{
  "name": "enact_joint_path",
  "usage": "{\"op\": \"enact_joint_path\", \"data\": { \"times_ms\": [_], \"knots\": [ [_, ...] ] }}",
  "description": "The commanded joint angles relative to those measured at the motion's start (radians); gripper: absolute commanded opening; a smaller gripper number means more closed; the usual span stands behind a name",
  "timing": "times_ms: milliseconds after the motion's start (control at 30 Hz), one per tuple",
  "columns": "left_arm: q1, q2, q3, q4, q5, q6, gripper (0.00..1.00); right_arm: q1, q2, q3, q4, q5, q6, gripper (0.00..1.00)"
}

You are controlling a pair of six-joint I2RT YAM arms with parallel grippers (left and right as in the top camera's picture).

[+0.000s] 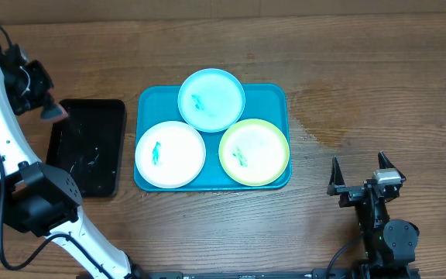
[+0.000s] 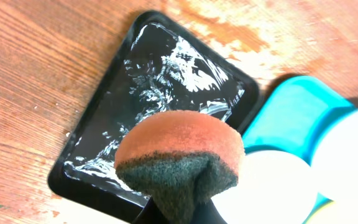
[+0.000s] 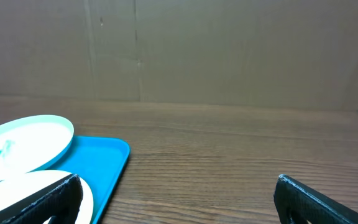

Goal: Clean dirty plates on tray and stack at the side
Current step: 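Grasp the green-and-pink sponge with the left gripper and lift it, then carry the sponge with the left gripper onto the white plate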

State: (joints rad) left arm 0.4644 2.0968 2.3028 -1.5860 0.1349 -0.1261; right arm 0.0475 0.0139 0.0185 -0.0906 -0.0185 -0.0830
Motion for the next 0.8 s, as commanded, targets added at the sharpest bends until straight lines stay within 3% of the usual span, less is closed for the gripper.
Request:
{"op": "enact_joint_path", "data": {
  "times_ms": [0, 367, 467, 667, 767],
  "knots": [
    [-0.008, 0.003, 0.015, -0.015, 0.019, -0.017, 0.05, -0.002, -0.009, -0.01, 0.006, 0.006, -0.003, 1.0],
    [-0.047, 0.009, -0.521, 0.28, -0.039, -0.058, 0.04, -0.002, -0.009, -0.01, 0.006, 0.006, -0.003, 1.0],
    [-0.028, 0.002, -0.502, 0.244, -0.035, -0.064, 0.04, -0.002, -0.009, -0.01, 0.006, 0.006, -0.003, 1.0],
    [0.003, -0.053, -0.285, 0.045, 0.045, -0.06, 0.04, -0.002, -0.009, -0.01, 0.006, 0.006, -0.003, 1.0],
    [-0.005, -0.127, -0.224, 0.023, 0.05, -0.06, 0.04, -0.002, -0.009, -0.01, 0.006, 0.006, -0.003, 1.0]
  ]
}}
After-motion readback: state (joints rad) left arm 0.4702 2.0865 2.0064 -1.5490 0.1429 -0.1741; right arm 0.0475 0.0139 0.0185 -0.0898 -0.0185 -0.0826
